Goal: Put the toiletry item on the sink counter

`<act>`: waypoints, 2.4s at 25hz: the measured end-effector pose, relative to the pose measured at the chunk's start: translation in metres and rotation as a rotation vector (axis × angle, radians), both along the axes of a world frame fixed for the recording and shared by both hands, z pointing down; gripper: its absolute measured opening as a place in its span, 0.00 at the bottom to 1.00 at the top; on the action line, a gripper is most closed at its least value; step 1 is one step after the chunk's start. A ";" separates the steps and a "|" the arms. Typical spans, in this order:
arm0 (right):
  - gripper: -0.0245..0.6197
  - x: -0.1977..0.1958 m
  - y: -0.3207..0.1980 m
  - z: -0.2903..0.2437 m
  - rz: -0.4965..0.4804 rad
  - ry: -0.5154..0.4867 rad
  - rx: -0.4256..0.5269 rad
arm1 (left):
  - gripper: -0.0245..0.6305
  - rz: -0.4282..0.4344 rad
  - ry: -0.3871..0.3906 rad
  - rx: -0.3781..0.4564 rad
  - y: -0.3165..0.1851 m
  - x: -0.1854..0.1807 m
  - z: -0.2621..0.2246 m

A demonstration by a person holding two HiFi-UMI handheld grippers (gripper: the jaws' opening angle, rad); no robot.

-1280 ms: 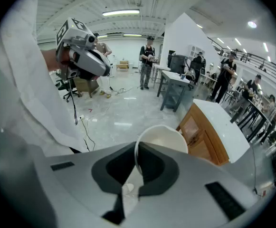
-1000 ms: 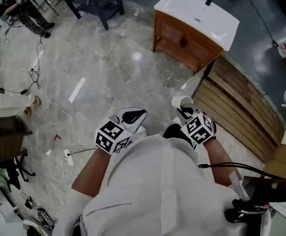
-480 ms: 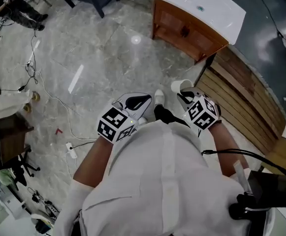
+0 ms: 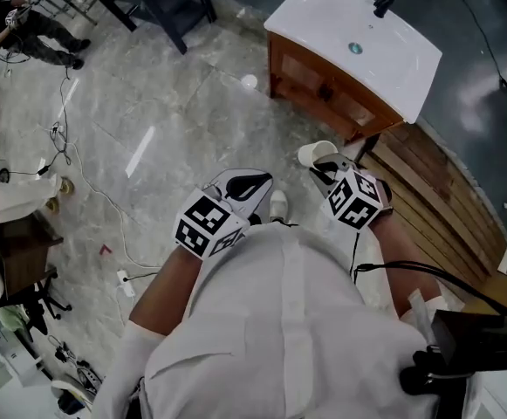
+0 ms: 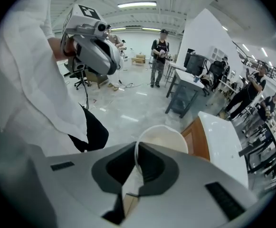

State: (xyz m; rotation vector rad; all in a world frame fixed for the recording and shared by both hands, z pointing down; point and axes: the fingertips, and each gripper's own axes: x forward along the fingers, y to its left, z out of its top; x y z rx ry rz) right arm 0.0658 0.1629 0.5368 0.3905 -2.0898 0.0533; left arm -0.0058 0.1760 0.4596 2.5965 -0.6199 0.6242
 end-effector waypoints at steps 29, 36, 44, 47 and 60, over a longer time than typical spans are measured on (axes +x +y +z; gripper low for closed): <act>0.05 0.049 -0.381 0.008 0.219 0.159 0.040 | 0.05 0.180 0.038 0.024 -0.318 -0.029 -0.001; 0.05 0.079 -0.491 0.023 0.207 0.180 0.043 | 0.05 0.067 0.039 0.010 -0.369 -0.039 -0.003; 0.05 0.113 -0.590 0.035 0.196 0.160 0.023 | 0.05 -0.110 0.045 0.012 -0.410 -0.027 -0.018; 0.05 0.129 -0.628 0.042 0.200 0.168 0.008 | 0.05 -0.167 0.037 0.011 -0.424 -0.020 -0.022; 0.05 0.152 -0.700 0.092 0.151 0.242 -0.063 | 0.05 -0.357 0.015 -0.028 -0.434 -0.012 -0.002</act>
